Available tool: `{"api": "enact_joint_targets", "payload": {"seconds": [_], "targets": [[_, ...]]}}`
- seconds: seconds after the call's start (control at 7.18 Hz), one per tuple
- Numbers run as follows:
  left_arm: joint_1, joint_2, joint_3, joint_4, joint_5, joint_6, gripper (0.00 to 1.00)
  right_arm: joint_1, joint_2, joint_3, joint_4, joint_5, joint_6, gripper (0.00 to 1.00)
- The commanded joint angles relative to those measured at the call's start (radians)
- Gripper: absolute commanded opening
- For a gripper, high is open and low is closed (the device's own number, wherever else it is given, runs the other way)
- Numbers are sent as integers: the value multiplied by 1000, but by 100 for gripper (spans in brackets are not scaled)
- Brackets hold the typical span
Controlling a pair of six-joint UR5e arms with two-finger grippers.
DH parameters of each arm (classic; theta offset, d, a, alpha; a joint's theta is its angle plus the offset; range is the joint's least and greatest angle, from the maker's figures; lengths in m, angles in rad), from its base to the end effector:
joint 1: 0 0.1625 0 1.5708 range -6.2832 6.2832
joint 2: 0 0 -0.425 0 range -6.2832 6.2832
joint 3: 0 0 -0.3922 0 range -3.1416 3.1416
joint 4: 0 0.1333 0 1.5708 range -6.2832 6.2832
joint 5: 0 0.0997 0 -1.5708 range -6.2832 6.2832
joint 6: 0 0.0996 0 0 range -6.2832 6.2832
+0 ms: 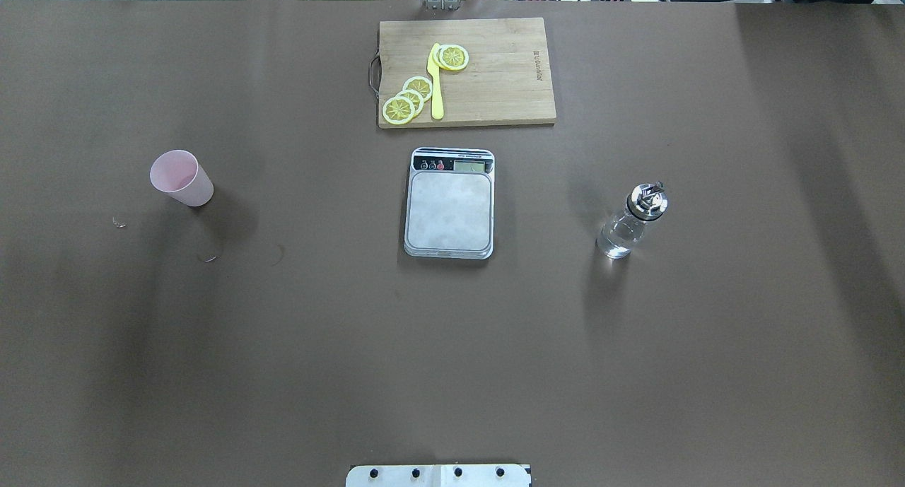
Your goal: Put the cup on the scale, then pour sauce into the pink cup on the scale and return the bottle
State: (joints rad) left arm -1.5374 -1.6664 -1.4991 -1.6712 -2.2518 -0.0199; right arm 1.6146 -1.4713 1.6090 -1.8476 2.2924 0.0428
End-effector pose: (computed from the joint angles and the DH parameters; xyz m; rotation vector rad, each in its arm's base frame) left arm -0.0525 -0.5432 0.6406 0.1013 0.6831 0.0553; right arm 0.0902 -0.5156 0.6194 -0.1327 -0.7210 0.1329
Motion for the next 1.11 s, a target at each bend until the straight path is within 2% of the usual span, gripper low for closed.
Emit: {"api": "enact_joint_targets", "payload": {"seconds": [0.0,0.98], "targets": [[0,1,-4,-2,0,-3,99,2,-1,5,-2,1,0,100],[3,-6,8,-5,3,-6,99,2,3,5,-4,5,0,100]]}}
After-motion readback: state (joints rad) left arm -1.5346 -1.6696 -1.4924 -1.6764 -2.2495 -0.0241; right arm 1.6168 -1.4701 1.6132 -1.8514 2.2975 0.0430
